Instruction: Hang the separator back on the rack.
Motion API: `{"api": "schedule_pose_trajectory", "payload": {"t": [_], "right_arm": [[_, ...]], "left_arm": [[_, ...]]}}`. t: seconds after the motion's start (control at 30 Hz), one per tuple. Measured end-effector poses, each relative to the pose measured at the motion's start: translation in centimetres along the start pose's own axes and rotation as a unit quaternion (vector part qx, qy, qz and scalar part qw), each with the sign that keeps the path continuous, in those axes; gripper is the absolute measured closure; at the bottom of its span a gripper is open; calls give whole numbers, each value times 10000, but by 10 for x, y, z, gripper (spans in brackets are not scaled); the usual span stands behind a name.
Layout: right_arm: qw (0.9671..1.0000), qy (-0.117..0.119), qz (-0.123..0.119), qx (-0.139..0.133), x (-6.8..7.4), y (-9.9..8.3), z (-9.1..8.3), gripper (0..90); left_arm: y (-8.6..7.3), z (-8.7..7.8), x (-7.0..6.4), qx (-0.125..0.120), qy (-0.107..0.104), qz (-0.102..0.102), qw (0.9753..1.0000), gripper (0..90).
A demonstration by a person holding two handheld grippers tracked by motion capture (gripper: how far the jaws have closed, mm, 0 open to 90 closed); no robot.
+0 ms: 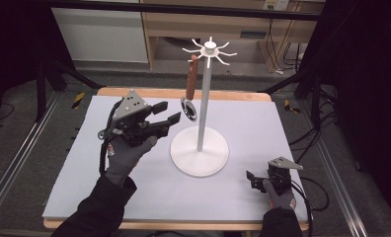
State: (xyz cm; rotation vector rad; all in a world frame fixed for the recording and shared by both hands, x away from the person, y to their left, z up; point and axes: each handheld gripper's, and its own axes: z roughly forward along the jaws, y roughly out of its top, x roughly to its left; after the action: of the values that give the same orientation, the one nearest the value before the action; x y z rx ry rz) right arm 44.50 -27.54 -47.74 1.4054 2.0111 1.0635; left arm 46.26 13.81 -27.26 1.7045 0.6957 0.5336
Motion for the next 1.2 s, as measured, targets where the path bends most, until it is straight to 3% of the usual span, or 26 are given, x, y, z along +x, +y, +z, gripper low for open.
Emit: {"api": "schedule_pose_trajectory", "payload": {"t": [0.1,0.13,0.23,0.27,0.3,0.4,0.43,0.53,0.57,0.7,1.2], "right_arm": [[10000,-5,-7,8,0,0,0,59],[10000,-5,-7,8,0,0,0,59],[10000,-8,12,18,1,0,0,59],[10000,-8,12,18,1,0,0,59],[10000,-13,13,16,1,0,0,58],[10000,-14,3,19,1,-1,1,58],[10000,-21,-9,10,1,-1,1,58],[10000,-32,-17,11,1,-1,0,57],[10000,-35,-17,8,1,-1,0,56],[10000,-53,-17,13,1,-1,1,56],[9998,-166,-44,49,0,-1,0,50]], "left_arm": [[-20,-6,7,158,-62,-200,9997,428],[-20,-6,7,158,-62,-200,9997,423],[-41,-9,14,336,30,-232,9992,413],[-41,-9,14,336,30,-232,9992,408],[-53,-11,19,424,51,-301,9986,406],[-65,-12,24,533,79,-357,9979,401],[-76,-13,29,673,147,-377,9969,393],[-88,-15,34,743,180,-450,9961,377],[-100,-17,38,882,235,-470,9947,372],[-121,-20,46,1083,368,-542,9920,367],[-166,-41,70,1423,832,-662,9841,336]]}}
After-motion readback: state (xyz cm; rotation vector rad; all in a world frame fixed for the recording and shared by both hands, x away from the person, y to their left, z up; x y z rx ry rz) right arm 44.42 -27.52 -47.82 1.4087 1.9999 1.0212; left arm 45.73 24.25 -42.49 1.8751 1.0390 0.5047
